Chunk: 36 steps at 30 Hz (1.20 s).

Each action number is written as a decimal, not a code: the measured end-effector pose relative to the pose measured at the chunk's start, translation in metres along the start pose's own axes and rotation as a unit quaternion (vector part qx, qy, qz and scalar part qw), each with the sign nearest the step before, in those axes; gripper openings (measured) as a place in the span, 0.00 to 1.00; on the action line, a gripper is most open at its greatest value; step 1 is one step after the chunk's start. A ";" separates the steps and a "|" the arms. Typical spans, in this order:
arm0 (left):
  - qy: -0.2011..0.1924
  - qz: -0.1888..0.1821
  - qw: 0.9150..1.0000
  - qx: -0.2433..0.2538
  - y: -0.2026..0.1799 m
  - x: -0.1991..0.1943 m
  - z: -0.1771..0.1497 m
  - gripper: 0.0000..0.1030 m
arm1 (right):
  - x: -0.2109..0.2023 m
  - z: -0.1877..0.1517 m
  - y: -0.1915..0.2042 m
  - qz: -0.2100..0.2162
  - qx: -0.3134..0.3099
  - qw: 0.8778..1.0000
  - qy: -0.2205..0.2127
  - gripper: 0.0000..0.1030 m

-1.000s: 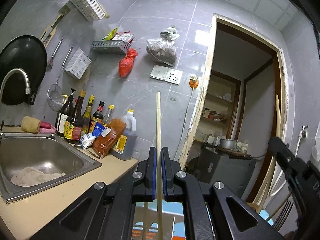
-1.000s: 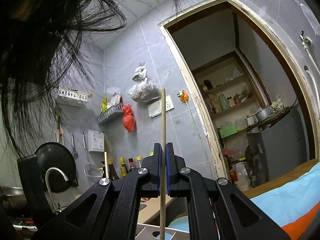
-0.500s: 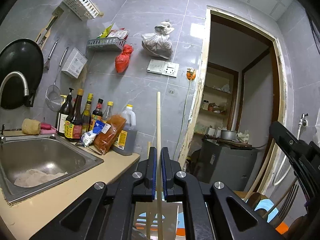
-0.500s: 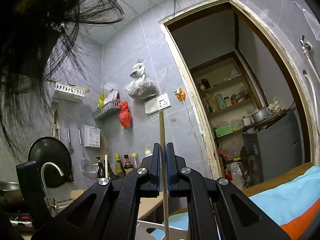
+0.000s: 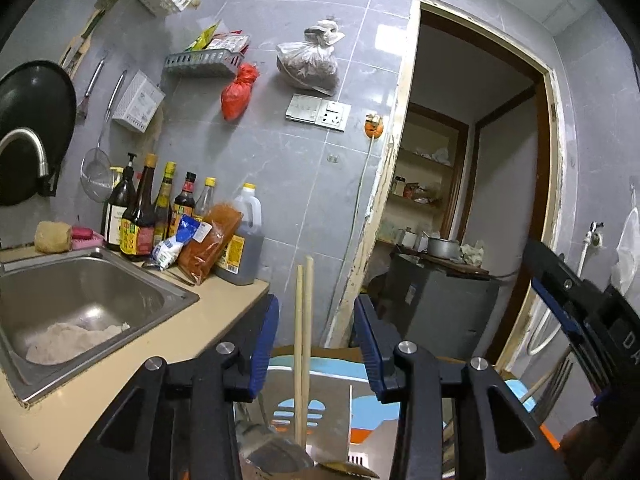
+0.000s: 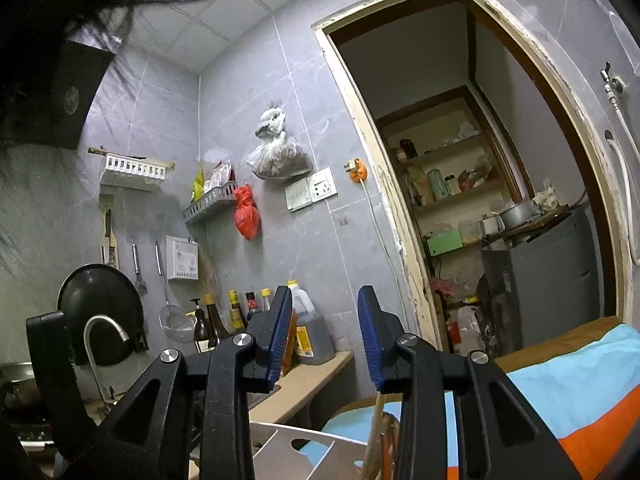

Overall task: Organize utensils
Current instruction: 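Lower the chopsticks into the caddy and open both tools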

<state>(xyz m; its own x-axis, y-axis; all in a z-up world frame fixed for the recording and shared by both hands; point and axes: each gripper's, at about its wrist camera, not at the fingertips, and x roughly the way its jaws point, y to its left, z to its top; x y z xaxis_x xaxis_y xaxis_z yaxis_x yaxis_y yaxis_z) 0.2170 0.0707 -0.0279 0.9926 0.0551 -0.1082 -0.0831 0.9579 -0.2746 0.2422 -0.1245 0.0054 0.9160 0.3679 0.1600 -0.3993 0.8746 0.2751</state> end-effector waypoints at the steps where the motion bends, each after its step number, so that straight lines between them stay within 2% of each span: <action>1: 0.005 0.001 1.000 0.002 0.000 0.000 0.001 0.36 | -0.001 0.001 -0.001 -0.001 0.001 1.000 0.002 0.30; 3: 0.015 -0.001 1.000 0.007 -0.001 -0.003 0.003 0.39 | -0.003 0.004 -0.002 -0.005 0.003 1.000 0.005 0.30; 5: 0.020 -0.006 1.000 0.008 -0.003 -0.008 0.006 0.50 | -0.006 0.008 -0.004 -0.010 0.006 1.000 0.010 0.36; 7: 0.030 -0.011 0.999 0.010 -0.006 -0.012 0.009 0.58 | -0.010 0.014 -0.008 -0.019 0.010 1.000 0.014 0.47; 8: 0.035 -0.013 0.999 0.013 -0.007 -0.014 0.010 0.63 | -0.012 0.017 -0.009 -0.024 0.012 0.999 0.018 0.49; 9: 0.042 -0.015 0.999 0.017 -0.009 -0.016 0.011 0.65 | -0.016 0.021 -0.012 -0.031 0.012 0.999 0.027 0.53; 11: 0.058 -0.021 0.998 0.026 -0.015 -0.024 0.014 0.76 | -0.023 0.026 -0.017 -0.044 0.007 0.998 0.044 0.58; 13: 0.070 -0.025 0.997 0.035 -0.020 -0.031 0.015 0.84 | -0.031 0.031 -0.021 -0.059 0.002 0.996 0.059 0.68; 17: 0.107 -0.039 0.992 0.048 -0.031 -0.040 0.016 0.93 | -0.051 0.038 -0.030 -0.091 -0.004 0.991 0.100 0.73; 20: 0.133 -0.048 0.989 0.049 -0.036 -0.045 0.014 0.95 | -0.064 0.042 -0.037 -0.107 -0.009 0.986 0.129 0.85; 29: 0.213 -0.053 0.974 0.045 -0.047 -0.066 0.005 0.97 | -0.103 0.048 -0.061 -0.167 -0.010 0.967 0.193 0.92; 31: 0.233 -0.050 0.970 0.048 -0.048 -0.070 0.002 0.98 | -0.112 0.048 -0.066 -0.186 -0.013 0.959 0.214 0.99; 32: 0.240 -0.046 0.968 0.048 -0.048 -0.074 0.000 0.98 | -0.115 0.048 -0.068 -0.192 -0.012 0.956 0.221 0.99; 36: 0.250 -0.037 0.966 0.049 -0.049 -0.091 -0.003 0.98 | -0.138 0.047 -0.074 -0.218 -0.023 0.942 0.253 0.99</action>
<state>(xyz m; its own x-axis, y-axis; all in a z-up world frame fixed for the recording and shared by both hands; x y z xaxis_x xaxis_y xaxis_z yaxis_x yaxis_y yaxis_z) 0.1310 0.0181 -0.0070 0.8268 -0.1333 -0.5465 0.0186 0.9774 -0.2104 0.1435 -0.2548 0.0079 0.8985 0.0644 -0.4342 0.0097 0.9860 0.1662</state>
